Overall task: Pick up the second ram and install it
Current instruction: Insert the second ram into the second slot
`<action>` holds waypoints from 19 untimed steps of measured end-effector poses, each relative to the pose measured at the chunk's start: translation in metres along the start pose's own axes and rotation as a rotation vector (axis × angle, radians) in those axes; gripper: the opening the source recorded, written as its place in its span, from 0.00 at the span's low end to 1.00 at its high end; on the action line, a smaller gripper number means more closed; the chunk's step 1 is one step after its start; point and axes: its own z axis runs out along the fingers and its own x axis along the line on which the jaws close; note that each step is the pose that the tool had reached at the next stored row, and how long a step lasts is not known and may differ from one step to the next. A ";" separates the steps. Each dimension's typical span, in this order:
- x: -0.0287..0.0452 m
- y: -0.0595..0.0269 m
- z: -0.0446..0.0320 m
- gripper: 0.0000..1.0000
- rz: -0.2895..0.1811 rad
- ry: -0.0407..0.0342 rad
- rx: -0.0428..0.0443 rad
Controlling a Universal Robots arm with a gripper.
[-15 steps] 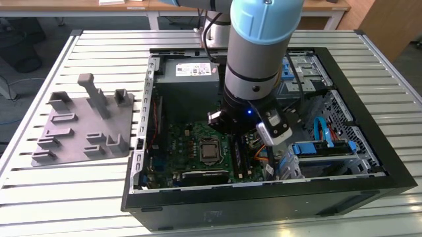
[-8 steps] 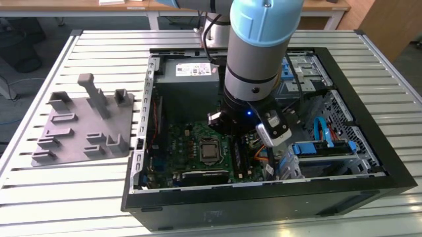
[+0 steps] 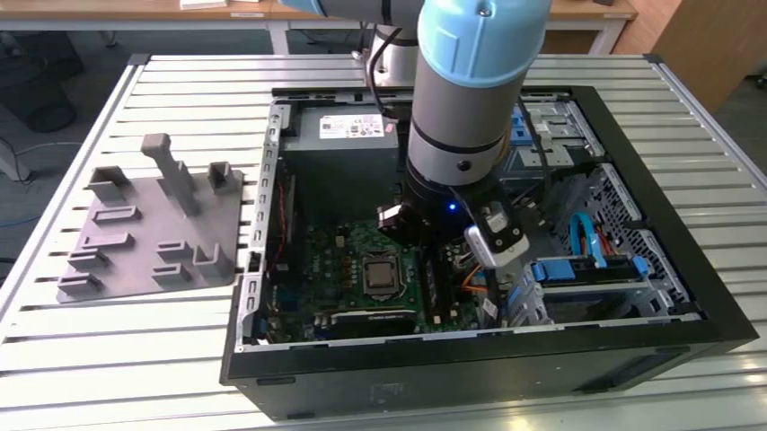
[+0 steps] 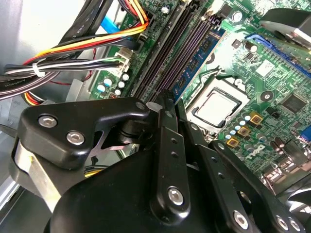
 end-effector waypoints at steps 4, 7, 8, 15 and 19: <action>0.0000 0.0000 0.0004 0.14 0.002 -0.0001 0.0016; 0.0000 0.0000 0.0006 0.14 0.017 -0.0008 0.0084; -0.0001 0.0000 0.0009 0.14 0.022 -0.0013 0.0132; -0.0019 0.0003 0.0036 0.14 0.039 -0.0019 0.0235; -0.0015 0.0002 0.0058 0.14 0.039 -0.0020 0.0266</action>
